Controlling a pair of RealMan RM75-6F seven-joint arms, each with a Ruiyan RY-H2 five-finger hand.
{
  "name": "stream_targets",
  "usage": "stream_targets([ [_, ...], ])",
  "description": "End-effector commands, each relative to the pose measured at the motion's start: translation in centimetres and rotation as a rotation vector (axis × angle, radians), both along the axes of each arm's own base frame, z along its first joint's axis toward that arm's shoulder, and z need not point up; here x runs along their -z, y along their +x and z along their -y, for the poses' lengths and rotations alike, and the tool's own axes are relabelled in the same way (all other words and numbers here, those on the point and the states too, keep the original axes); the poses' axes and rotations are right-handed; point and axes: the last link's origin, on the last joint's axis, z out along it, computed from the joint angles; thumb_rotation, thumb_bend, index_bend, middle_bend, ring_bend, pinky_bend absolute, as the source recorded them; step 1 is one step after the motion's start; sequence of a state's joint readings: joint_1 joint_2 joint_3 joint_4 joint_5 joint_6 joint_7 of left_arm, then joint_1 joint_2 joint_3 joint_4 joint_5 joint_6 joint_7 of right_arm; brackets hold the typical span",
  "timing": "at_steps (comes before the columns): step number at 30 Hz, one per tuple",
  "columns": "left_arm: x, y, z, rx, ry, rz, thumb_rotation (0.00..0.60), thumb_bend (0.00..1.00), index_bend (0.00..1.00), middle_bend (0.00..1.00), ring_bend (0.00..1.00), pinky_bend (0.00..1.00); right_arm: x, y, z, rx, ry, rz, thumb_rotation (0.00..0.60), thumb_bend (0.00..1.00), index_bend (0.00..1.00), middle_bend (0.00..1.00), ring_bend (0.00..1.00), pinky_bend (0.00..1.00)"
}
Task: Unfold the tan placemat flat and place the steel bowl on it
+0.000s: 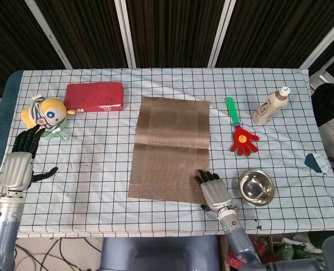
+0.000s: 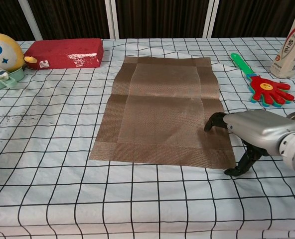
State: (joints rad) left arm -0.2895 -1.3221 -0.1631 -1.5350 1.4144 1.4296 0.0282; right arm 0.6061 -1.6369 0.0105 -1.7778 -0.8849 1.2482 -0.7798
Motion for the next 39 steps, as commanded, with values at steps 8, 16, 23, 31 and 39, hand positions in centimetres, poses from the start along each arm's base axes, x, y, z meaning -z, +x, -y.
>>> stream_targets([
  [8, 0.04, 0.04, 0.05, 0.001, -0.004, 0.003, 0.600, 0.01, 0.00, 0.00, 0.00, 0.05, -0.03, 0.37, 0.01, -0.031, -0.016, 0.055, 0.600, 0.37, 0.20, 0.05, 0.10, 0.17],
  [16, 0.06, 0.03, 0.05, 0.000, -0.006, 0.005, 0.600, 0.01, 0.00, 0.00, 0.00, 0.05, 0.01, 0.46, 0.05, -0.060, -0.040, 0.111, 0.600, 0.40, 0.25, 0.06, 0.10, 0.17],
  [23, 0.07, 0.02, 0.04, -0.001, -0.007, 0.004, 0.600, 0.01, 0.00, 0.00, 0.00, 0.05, 0.23, 0.71, 0.02, -0.083, -0.052, 0.143, 0.600, 0.41, 0.48, 0.15, 0.13, 0.17],
  [31, 0.09, 0.02, 0.05, -0.003, -0.008, 0.002, 0.600, 0.01, 0.00, 0.00, 0.00, 0.05, 0.36, 0.63, 0.07, -0.090, -0.060, 0.145, 0.600, 0.39, 0.59, 0.25, 0.14, 0.17],
  [39, 0.13, 0.05, 0.06, -0.004, -0.011, 0.003, 0.600, 0.01, 0.00, 0.00, 0.00, 0.05, 0.40, 0.79, -0.05, -0.088, -0.054, 0.165, 0.600, 0.40, 0.65, 0.27, 0.14, 0.17],
])
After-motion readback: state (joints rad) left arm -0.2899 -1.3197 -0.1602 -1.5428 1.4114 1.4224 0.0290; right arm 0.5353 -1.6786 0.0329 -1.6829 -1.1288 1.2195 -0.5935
